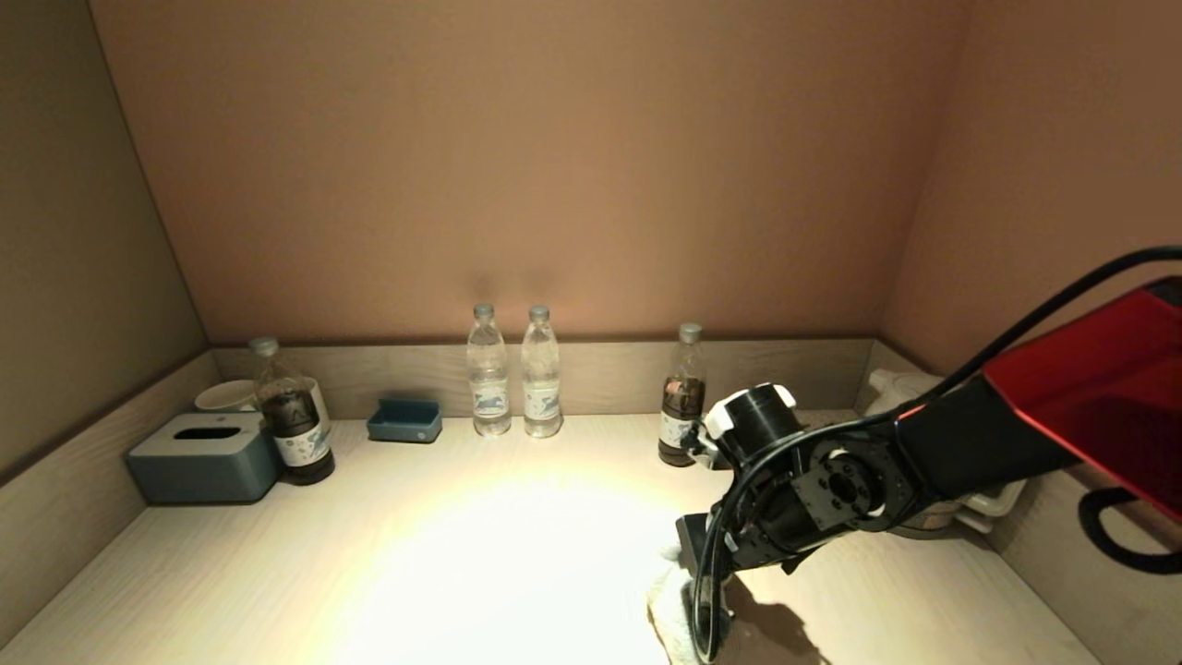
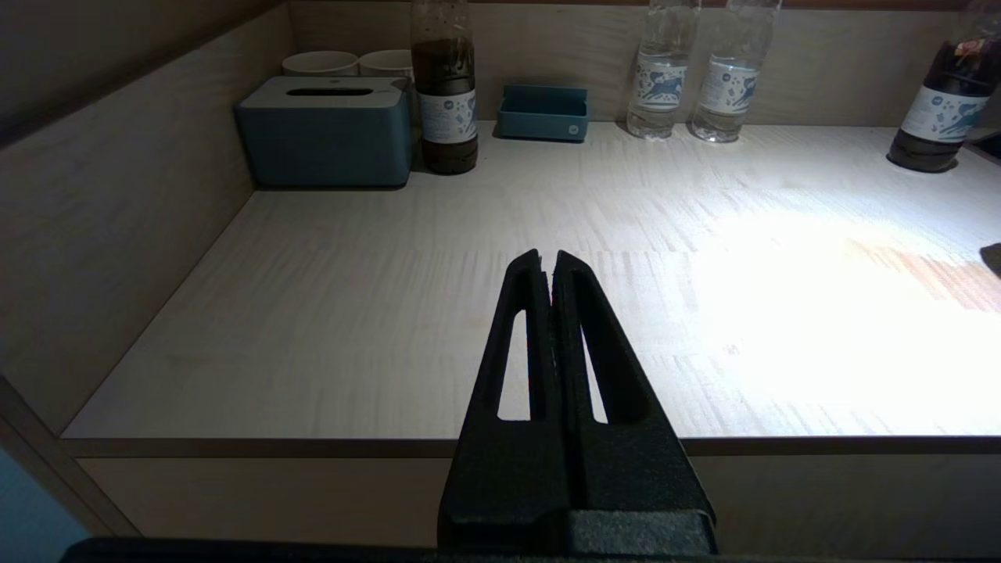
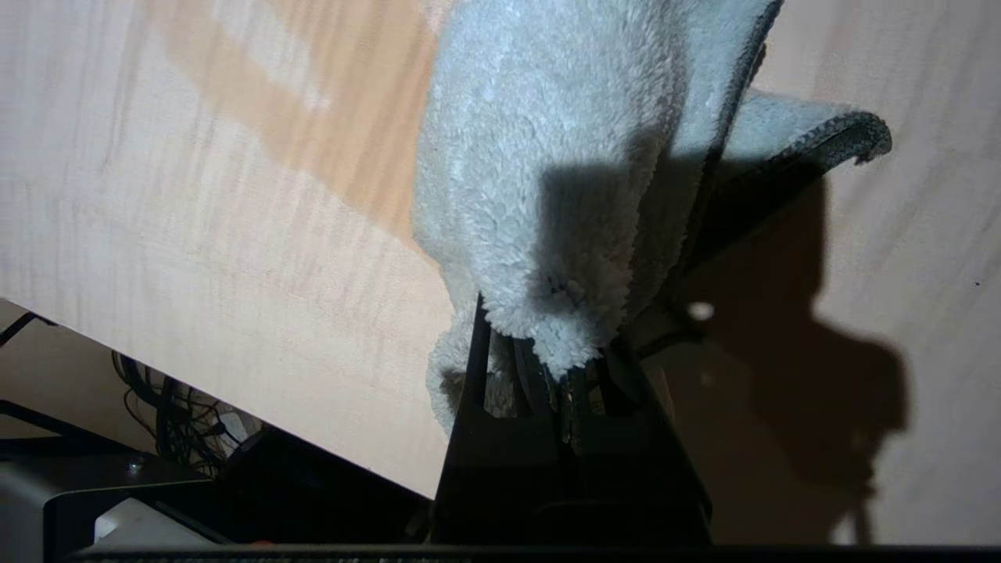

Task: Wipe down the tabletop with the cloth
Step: Sweep the stains on the table

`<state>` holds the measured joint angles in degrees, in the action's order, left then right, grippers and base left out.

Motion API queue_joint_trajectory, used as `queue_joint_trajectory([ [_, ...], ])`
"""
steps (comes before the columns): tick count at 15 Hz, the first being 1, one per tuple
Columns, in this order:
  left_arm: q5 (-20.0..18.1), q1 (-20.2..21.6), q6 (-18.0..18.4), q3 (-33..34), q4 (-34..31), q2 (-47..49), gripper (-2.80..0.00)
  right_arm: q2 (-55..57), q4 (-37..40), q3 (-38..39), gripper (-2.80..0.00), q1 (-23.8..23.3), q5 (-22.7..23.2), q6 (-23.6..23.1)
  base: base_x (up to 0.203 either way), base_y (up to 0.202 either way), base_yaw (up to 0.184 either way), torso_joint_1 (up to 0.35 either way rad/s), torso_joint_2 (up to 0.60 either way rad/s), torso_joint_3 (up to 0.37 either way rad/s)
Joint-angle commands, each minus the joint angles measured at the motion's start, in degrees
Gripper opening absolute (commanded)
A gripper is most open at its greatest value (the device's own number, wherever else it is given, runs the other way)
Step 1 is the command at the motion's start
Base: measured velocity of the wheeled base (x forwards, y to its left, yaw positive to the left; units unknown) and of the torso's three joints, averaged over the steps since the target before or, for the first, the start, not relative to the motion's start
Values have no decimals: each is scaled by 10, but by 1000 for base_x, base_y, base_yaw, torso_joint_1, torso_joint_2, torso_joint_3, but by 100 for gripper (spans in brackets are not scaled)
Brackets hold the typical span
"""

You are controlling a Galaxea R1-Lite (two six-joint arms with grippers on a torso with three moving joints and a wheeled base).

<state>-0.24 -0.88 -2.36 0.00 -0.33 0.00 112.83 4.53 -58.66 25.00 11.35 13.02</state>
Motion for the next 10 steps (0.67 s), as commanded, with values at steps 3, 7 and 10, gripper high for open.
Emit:
queue_joint_trajectory([
  [3,0,0,0,0,0,0,-280,15,3,-17,-280,34,1,3,0,0,0,0,0,0],
  [7,0,0,0,0,0,0,-280,30,3,-31,-280,74,1,15,0,0,0,0,0,0],
  [10,0,0,0,0,0,0,-280,36,2,-45,-280,93,2,16,0,0,0,0,0,0],
])
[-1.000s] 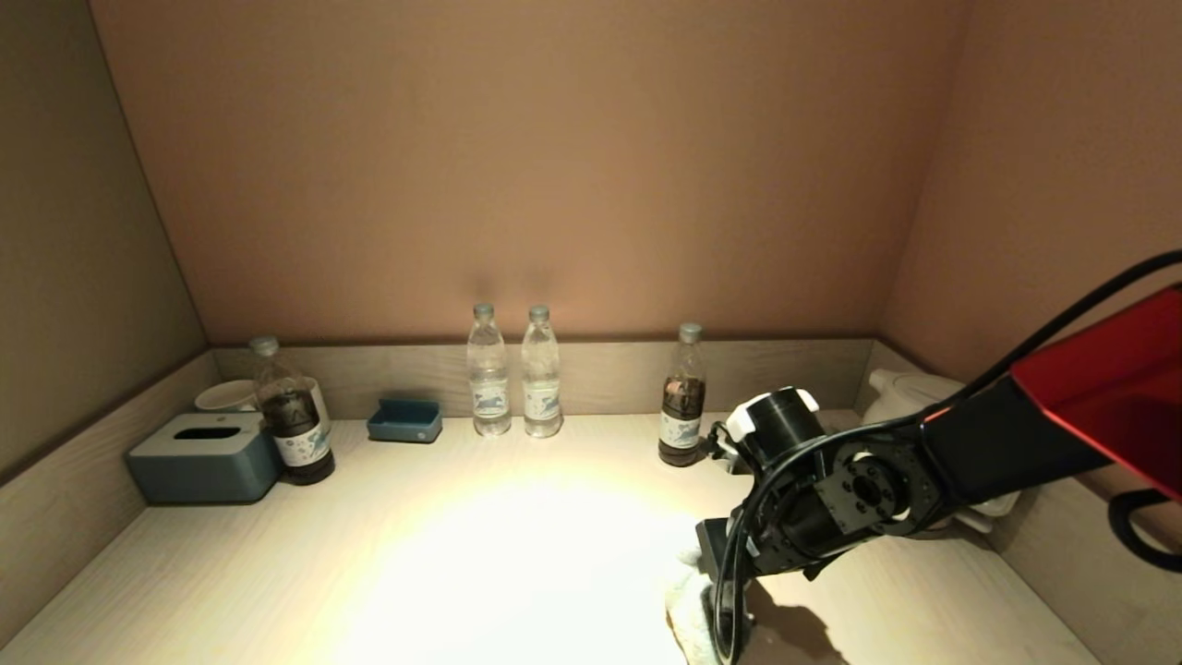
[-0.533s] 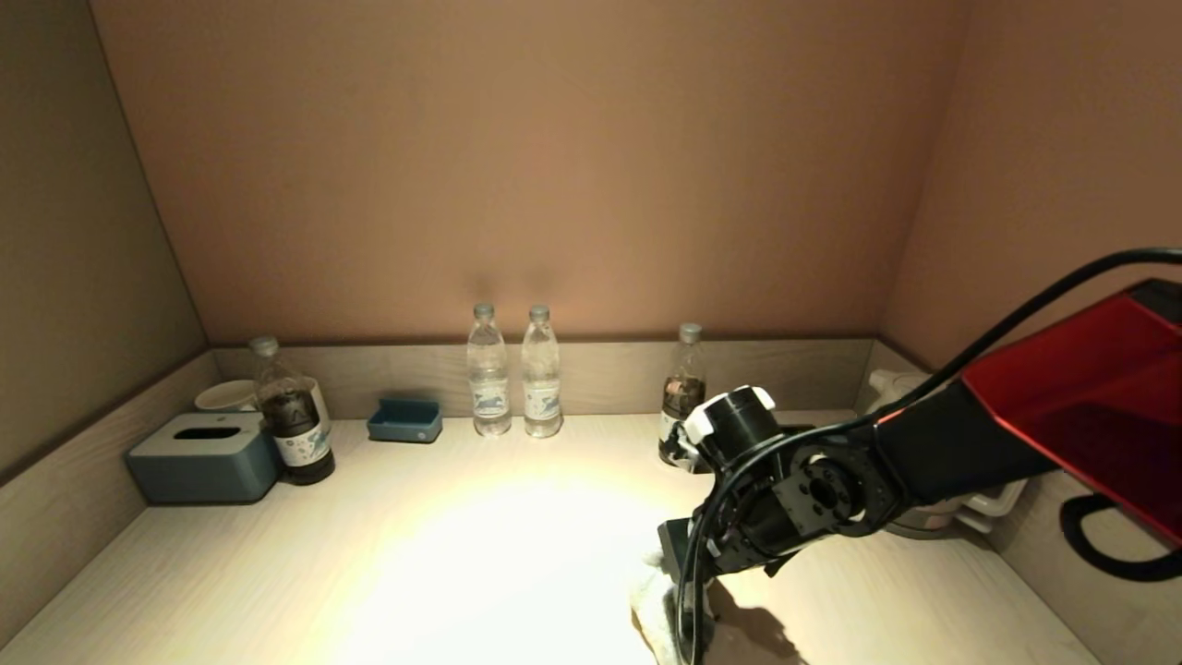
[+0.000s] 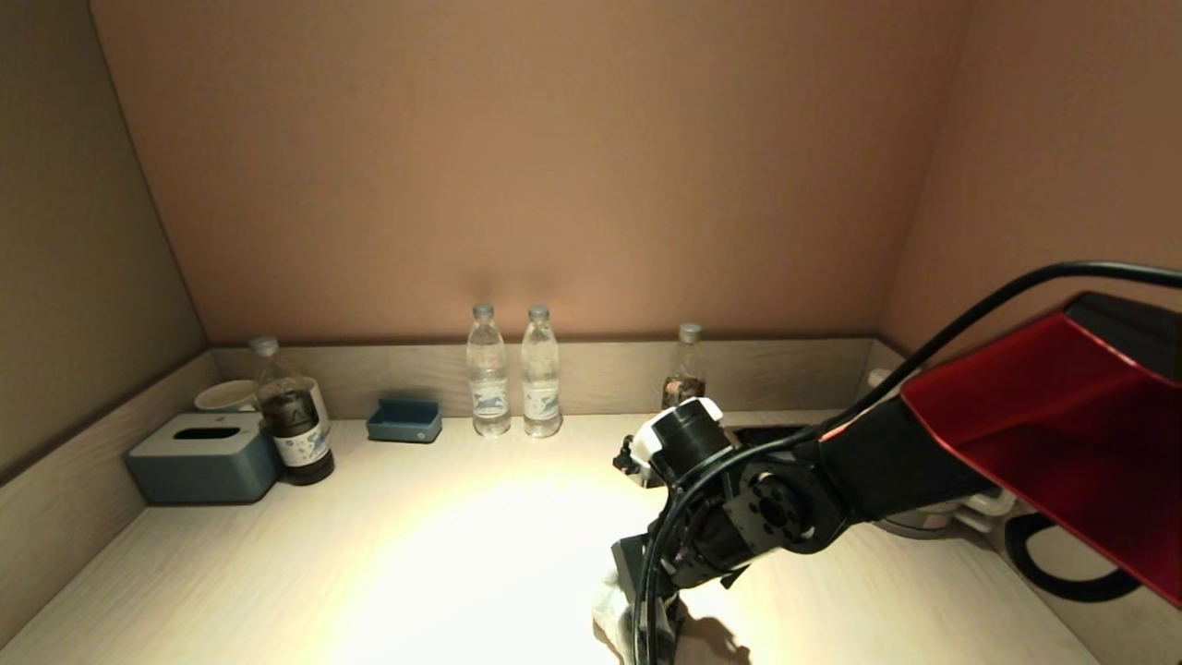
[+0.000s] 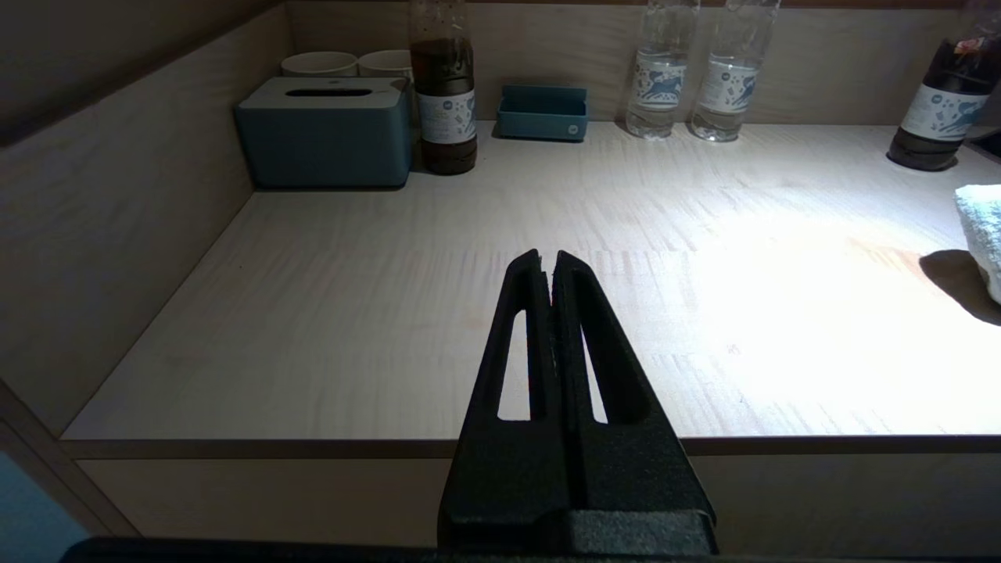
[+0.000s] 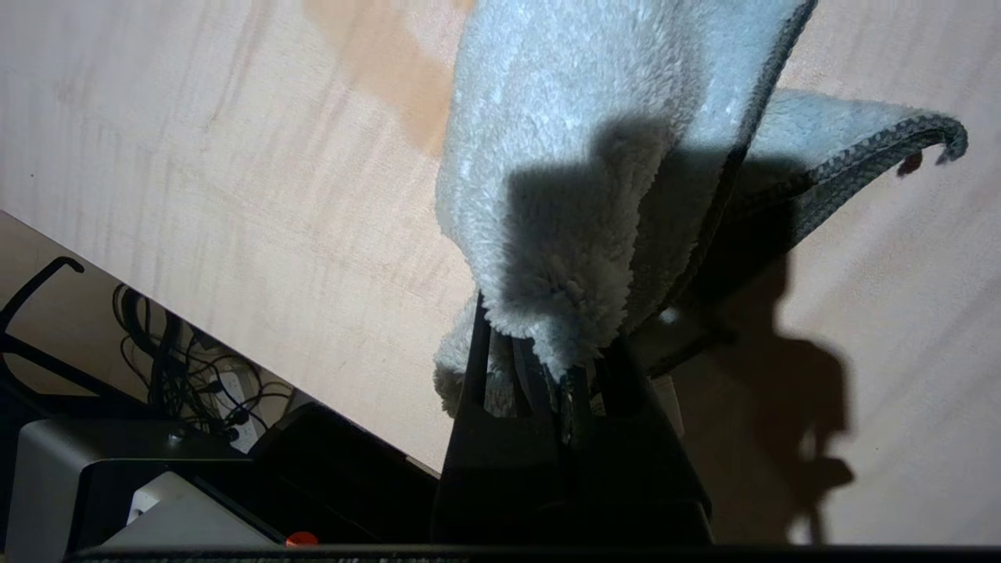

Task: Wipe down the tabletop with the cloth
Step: Sweep the stains on the table

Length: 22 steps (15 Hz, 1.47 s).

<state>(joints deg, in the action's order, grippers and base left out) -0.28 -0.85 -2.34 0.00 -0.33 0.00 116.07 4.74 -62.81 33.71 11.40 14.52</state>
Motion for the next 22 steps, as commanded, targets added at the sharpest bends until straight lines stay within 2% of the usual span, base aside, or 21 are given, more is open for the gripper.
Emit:
queue_joint_trajectory([
  [1,0,0,0,0,0,0,-280,6,0,-7,-280,10,1,1,0,0,0,0,0,0],
  [7,0,0,0,0,0,0,-280,41,1,-72,-280,51,5,-1,0,0,0,0,0,0],
  [11,0,0,0,0,0,0,-280,55,1,-95,-280,62,5,-2,0,0,0,0,0,0],
  [16,0,0,0,0,0,0,-280,114,9,-191,-280,79,4,-4,0,0,0,0,0,0],
  [22,0,0,0,0,0,0,-280,171,84,-330,-280,84,4,-8,0,0,0,0,0,0],
])
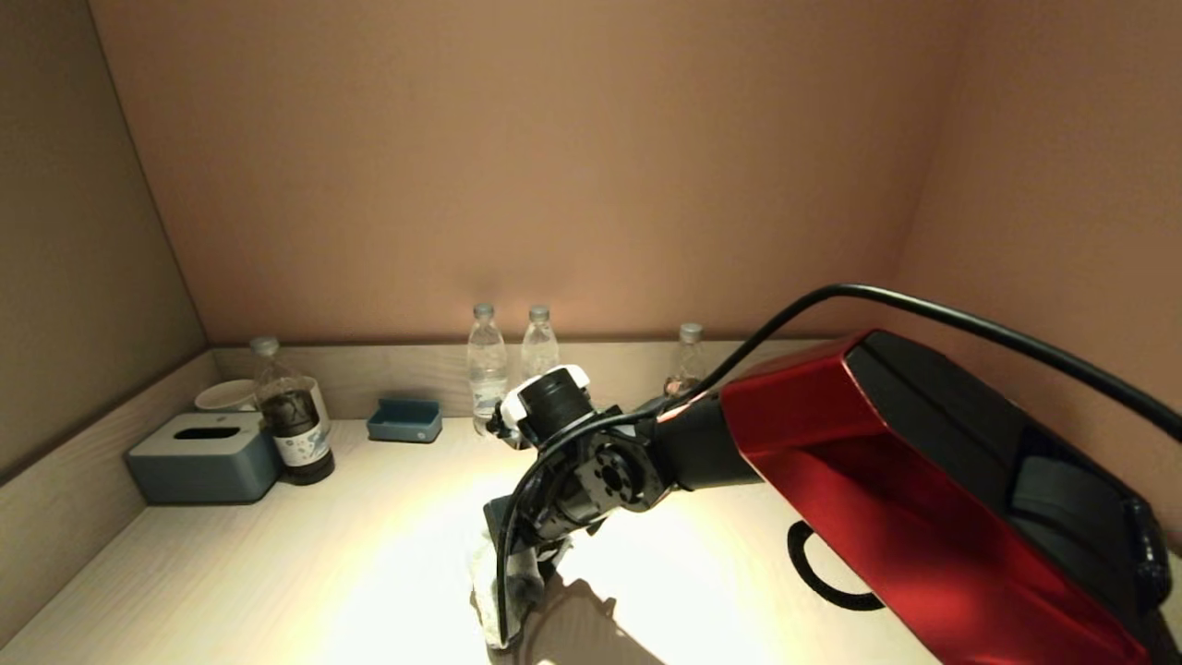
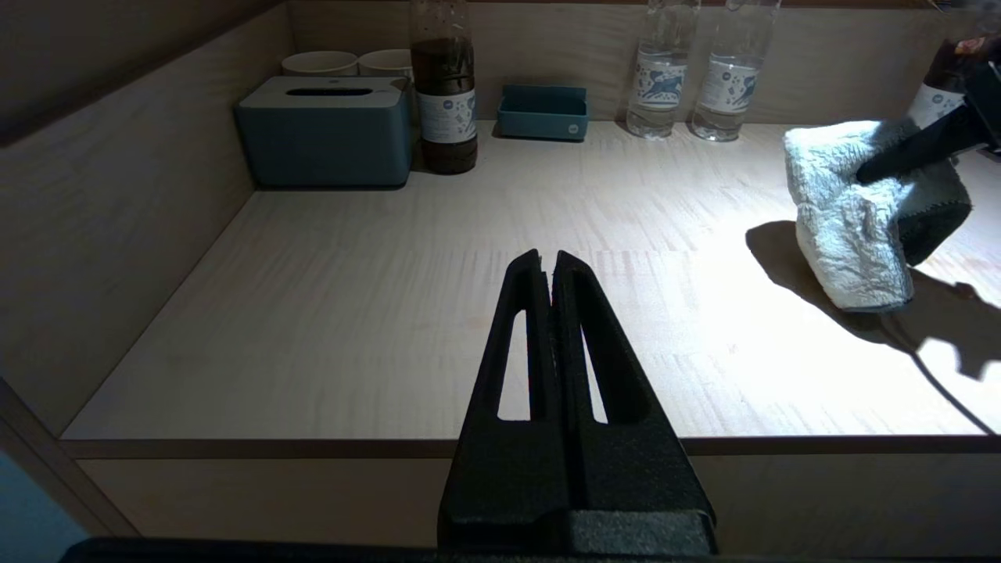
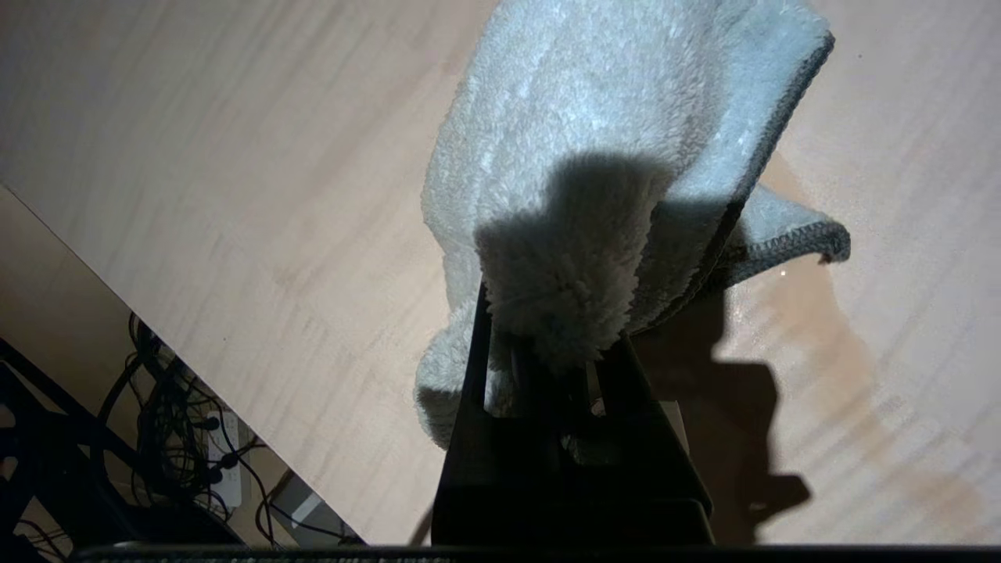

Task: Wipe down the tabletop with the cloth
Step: Sweep the stains on the table

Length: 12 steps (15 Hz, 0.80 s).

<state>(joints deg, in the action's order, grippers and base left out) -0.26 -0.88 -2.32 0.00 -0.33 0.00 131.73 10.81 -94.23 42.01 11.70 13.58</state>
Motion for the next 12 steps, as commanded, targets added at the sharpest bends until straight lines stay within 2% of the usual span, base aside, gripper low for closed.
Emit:
queue_joint_trajectory([
  [1,0,0,-1,0,0,0,-280,22,39,-29,-280,1,1,1,0,0,0,0,0,0],
  [4,0,0,-1,0,0,0,-280,53,93,-113,-280,1,-1,1,0,0,0,0,0,0],
  [7,0,0,-1,0,0,0,-280,78,141,-161,-280,4,-3,-13,0,0,0,0,0,0],
  [12,0,0,-1,0,0,0,-280,68,144,-162,-280,31,-3,-49,0,0,0,0,0,0],
])
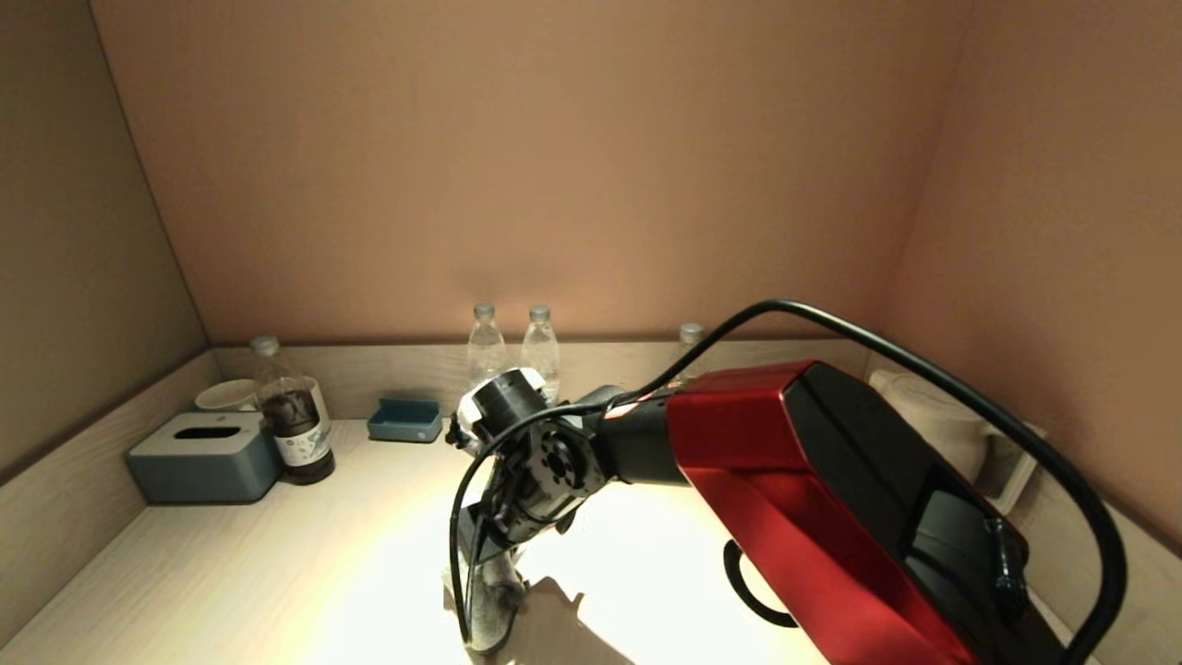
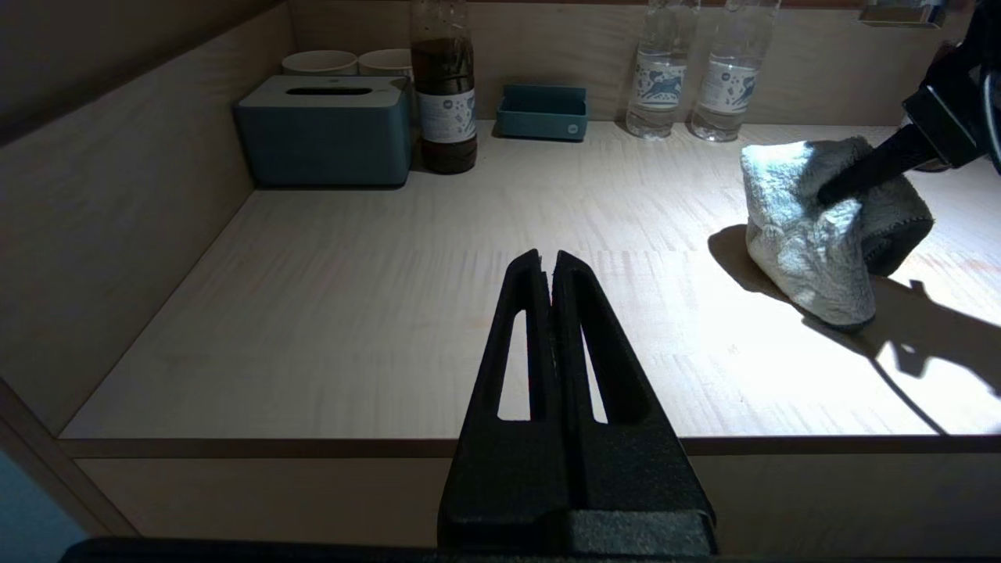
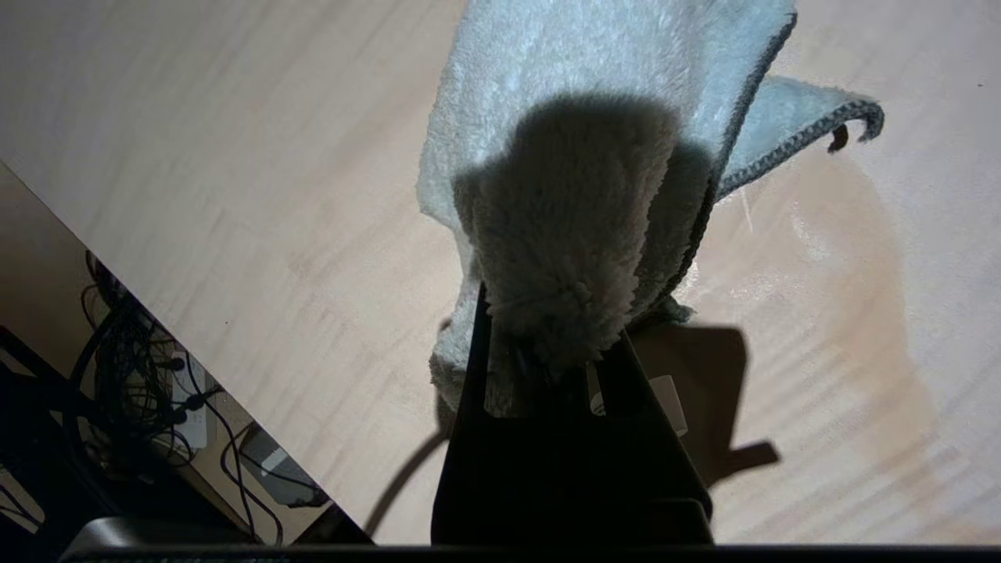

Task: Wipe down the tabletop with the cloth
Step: Sweep the stains on the table

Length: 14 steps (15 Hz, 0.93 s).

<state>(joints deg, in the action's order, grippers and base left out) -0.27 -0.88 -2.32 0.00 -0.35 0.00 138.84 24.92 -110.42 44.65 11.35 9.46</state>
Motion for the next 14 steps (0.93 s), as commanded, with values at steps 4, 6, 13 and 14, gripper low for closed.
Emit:
queue_joint_trajectory([
  [4,0,0,-1,0,0,0,-280,-19,4,-1,-280,19,1,-18,0,0,0,0,0,0],
  [6,0,0,-1,0,0,0,-280,-22,1,-1,-280,24,1,-32,0,0,0,0,0,0],
  [13,0,0,-1,0,0,0,-280,-22,-67,-3,-280,26,-2,-42,0,0,0,0,0,0],
  [14,0,0,-1,0,0,0,-280,-12,-93,-3,-280,25,-6,-42,0,0,0,0,0,0],
])
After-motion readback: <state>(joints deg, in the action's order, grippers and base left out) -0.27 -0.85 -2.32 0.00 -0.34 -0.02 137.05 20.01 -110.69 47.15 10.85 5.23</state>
